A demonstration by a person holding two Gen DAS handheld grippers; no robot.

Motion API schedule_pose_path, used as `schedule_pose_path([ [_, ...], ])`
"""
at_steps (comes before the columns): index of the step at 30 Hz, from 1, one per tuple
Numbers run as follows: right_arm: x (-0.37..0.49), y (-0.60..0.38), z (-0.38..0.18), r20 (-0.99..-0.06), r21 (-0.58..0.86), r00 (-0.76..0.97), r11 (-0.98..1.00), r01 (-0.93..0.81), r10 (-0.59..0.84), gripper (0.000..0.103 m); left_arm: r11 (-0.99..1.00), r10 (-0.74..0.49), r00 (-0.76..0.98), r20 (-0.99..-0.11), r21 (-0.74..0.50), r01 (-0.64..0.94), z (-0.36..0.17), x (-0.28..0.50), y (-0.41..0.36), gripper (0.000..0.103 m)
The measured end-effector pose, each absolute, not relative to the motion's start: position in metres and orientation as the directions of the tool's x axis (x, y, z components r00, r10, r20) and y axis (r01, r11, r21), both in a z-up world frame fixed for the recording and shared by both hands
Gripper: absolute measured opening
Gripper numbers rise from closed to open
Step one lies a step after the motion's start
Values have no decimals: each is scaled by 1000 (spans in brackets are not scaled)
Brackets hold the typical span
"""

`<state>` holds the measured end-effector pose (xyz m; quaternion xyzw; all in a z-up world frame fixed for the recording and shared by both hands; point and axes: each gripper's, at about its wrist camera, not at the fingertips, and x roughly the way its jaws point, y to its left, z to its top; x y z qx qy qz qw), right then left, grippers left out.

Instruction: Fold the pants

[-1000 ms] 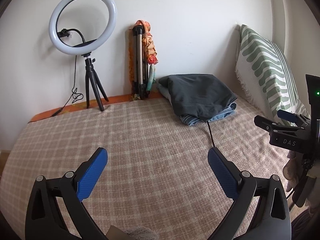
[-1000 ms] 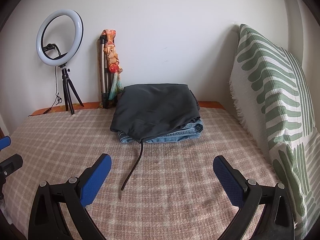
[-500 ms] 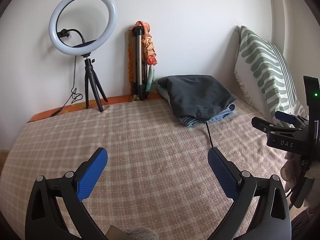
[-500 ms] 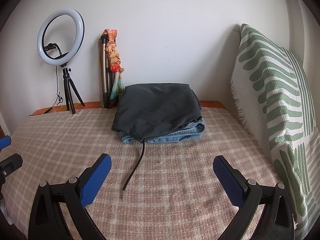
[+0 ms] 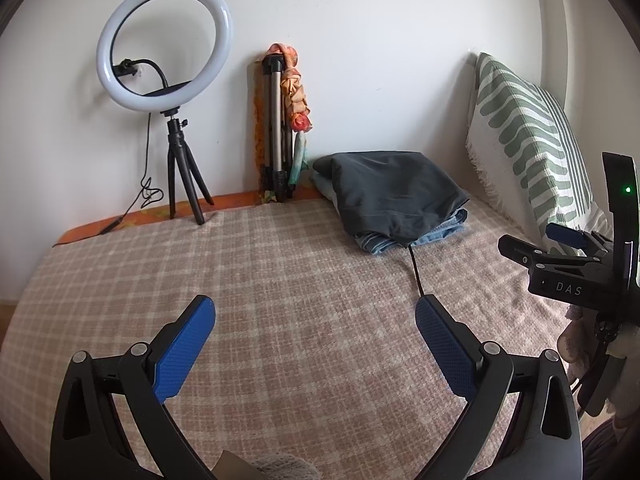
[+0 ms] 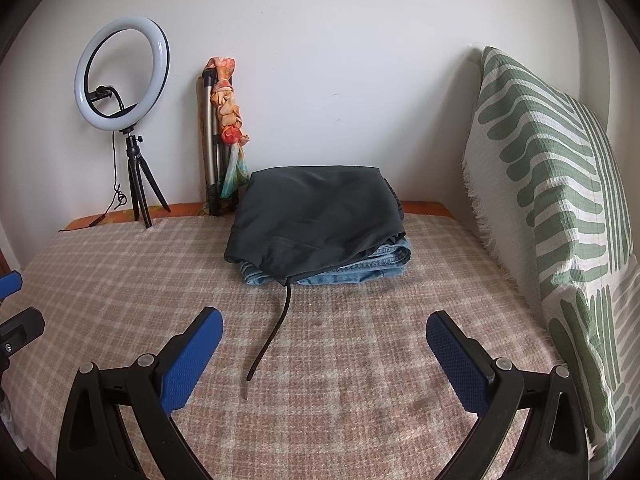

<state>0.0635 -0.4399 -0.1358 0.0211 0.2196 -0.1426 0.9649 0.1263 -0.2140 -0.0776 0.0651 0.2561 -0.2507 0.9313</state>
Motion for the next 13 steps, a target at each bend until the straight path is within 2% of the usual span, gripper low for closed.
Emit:
schedule_pose_path([
  [13,64,-437,-135,-426,-26,863,957,287,-271,103,861,-445,752,-486,0,509,-78,124,-212,100],
])
